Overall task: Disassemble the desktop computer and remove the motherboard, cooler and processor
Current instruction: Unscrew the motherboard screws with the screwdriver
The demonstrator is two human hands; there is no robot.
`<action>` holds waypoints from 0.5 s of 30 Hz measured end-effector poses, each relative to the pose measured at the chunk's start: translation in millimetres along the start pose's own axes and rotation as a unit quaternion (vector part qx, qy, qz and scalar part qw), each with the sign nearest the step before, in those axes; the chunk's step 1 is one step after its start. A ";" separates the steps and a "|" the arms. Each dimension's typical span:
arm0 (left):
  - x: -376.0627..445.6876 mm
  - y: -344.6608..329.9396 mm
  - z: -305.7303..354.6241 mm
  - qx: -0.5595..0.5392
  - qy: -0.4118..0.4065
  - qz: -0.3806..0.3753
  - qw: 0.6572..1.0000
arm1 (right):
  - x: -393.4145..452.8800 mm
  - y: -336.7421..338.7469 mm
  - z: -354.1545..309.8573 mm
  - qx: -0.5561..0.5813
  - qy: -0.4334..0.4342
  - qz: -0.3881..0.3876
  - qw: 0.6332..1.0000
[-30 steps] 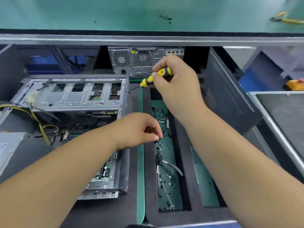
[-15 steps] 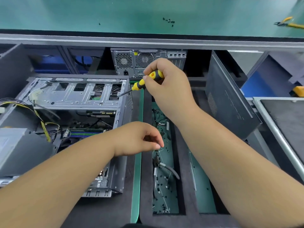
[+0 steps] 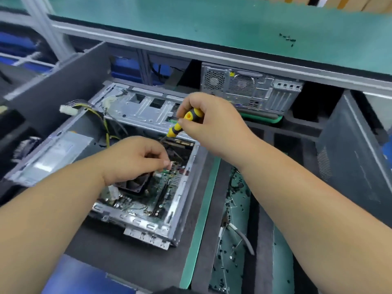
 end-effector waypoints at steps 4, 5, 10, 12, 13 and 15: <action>-11.4 1.9 -30.6 0.050 0.076 -0.033 0.995 | 14.8 -22.3 -4.9 -0.037 0.025 -0.073 0.996; -13.0 1.2 -36.3 0.066 0.086 -0.035 0.993 | 17.6 -28.3 -5.3 -0.045 0.029 -0.094 0.994; -12.5 -5.0 -59.7 0.116 0.133 -0.039 0.983 | 25.0 -61.4 -7.5 -0.097 0.055 -0.210 0.971; -9.9 -6.5 -65.1 0.141 0.148 -0.048 0.978 | 24.5 -74.8 -8.8 -0.123 0.074 -0.251 0.957; -8.1 -6.8 -66.3 0.153 0.150 -0.050 0.975 | 23.8 -81.2 -9.7 -0.127 0.083 -0.271 0.951; -4.1 -7.6 -66.3 0.170 0.156 -0.054 0.972 | 22.3 -93.4 -11.3 -0.135 0.101 -0.311 0.935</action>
Point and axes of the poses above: each hand's wrist, its own x-axis towards the middle knuckle, its own y-axis out of the back of the hand, z = x × y, the point moved 5 cm from there along x, towards the middle knuckle, and after that the axes turned 10 degrees about -z, right-handed, at the moved point
